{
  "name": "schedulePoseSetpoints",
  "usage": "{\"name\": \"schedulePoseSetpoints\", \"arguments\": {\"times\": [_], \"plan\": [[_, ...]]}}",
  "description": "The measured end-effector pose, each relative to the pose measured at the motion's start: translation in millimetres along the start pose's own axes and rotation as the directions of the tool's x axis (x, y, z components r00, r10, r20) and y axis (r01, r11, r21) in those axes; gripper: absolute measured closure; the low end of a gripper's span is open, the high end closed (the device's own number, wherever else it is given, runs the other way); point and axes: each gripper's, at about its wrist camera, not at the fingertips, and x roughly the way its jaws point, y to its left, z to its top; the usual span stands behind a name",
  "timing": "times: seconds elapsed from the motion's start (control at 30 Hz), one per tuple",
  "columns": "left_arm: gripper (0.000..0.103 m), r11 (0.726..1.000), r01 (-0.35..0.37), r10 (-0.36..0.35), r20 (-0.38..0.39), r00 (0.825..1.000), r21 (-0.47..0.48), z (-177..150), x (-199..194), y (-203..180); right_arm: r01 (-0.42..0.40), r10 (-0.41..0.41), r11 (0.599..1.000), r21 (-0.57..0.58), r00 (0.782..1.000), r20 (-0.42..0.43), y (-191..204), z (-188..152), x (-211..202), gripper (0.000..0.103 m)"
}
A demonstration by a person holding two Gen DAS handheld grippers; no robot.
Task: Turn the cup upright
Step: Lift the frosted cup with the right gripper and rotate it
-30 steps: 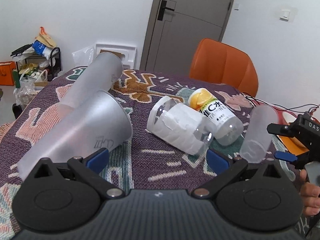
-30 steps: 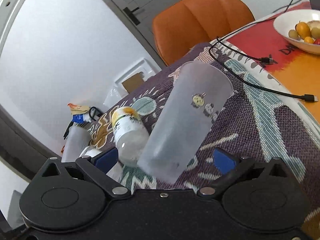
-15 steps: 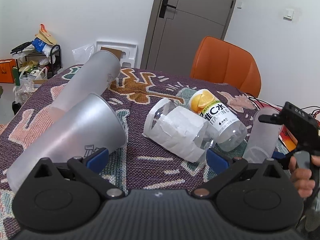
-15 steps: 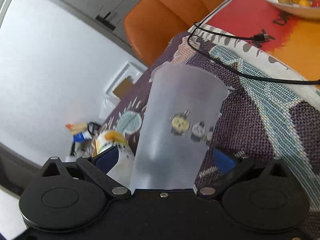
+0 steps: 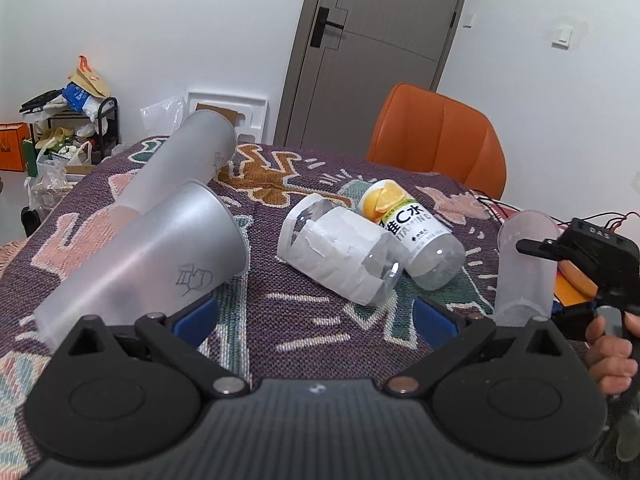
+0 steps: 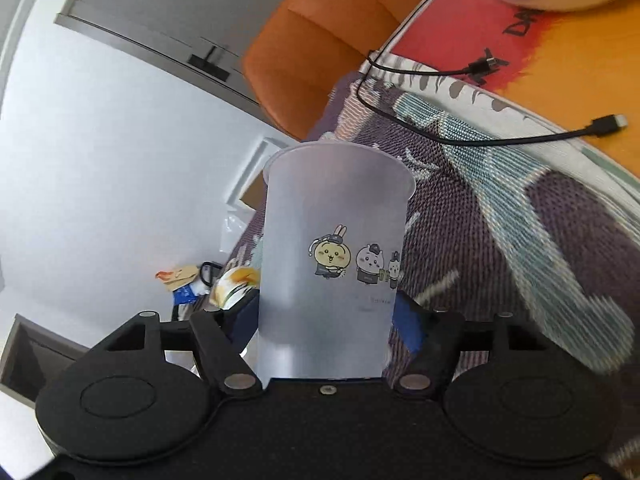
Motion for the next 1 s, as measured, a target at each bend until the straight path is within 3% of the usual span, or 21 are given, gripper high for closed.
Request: {"name": "schedulePoseSetpoints", "arguments": {"times": [0.47, 1.0], "plan": [[0.0, 1.0, 0.011, -0.01, 0.043, 0.999, -0.012, -27, -68, 14, -0.104, 0.1, 0.992, -0.073, 0.993, -0.056, 19, -66, -67, 0.036], [0.0, 1.0, -0.01, 0.012, 0.062, 0.998, -0.025, -65, -130, 46, -0.172, 0.151, 0.98, -0.104, 0.971, -0.183, 52, -143, -91, 0.036]]}}
